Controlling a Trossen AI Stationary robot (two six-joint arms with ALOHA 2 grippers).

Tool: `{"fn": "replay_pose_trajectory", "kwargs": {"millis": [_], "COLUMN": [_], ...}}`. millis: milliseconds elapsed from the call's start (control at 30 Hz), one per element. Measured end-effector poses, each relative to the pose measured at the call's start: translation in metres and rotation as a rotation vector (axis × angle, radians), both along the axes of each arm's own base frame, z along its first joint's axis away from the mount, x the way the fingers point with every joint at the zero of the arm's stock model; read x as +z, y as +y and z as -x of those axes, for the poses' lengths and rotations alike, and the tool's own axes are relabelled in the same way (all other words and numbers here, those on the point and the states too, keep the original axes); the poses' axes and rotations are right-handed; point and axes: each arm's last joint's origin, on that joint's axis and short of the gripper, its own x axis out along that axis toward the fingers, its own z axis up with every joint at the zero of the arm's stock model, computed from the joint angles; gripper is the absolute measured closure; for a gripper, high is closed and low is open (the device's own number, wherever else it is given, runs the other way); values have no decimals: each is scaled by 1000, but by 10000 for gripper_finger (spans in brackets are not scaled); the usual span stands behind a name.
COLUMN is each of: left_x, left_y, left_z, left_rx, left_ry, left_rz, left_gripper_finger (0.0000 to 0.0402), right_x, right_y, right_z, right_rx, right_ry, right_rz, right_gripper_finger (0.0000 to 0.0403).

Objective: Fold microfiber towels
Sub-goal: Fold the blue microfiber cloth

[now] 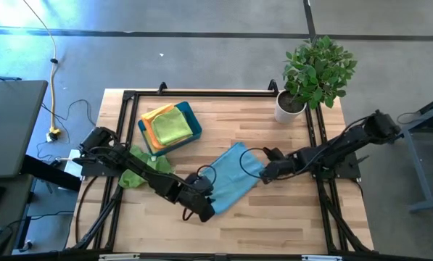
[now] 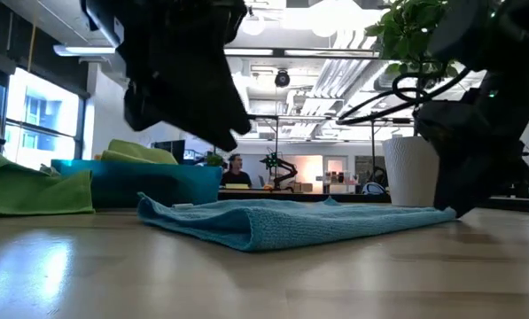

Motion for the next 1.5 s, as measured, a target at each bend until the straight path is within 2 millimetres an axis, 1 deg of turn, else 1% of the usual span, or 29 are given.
{"fn": "replay_pose_trajectory", "kwargs": {"millis": [167,233,300,400,633,800,867,1100,1167,1267,1367,1500], "left_x": [6,8,9,12,20,26,28,44,51,65,79,101], "left_y": [-1,-2,-2,-3,-4,-5,-6,-13,-18,-27,-36,-45], "left_z": [-3,-5,-5,-7,-11,-14,-16,-21,-23,-26,-28,-30], "left_rx": [-16,-16,-12,-10,-8,-7,-4,38,34,7,-17,-50], "left_ry": [-15,-22,-27,-36,-63,-82,-90,-147,-166,-199,-237,-293], "left_rz": [-3,3,8,10,17,23,28,103,137,174,197,215], "left_gripper_finger": [273,273,273,273,273,273,273,273,273,273,273,273], "right_x": [-5,-6,-7,-7,-5,-4,-4,-5,-1,10,26,51], "right_y": [-4,-4,-4,-3,3,4,4,2,3,5,7,7], "right_z": [-2,-3,-3,-5,-7,-8,-7,-5,-6,-11,-19,-24], "right_rx": [-25,-27,-27,-21,-30,-34,-27,-8,1,61,109,117], "right_ry": [-49,-51,-54,-72,-130,-149,-146,-91,-69,-28,9,81], "right_rz": [-21,-21,-22,-17,37,59,64,87,98,142,180,238], "right_gripper_finger": [206,203,208,234,329,386,397,400,400,401,402,402]}}
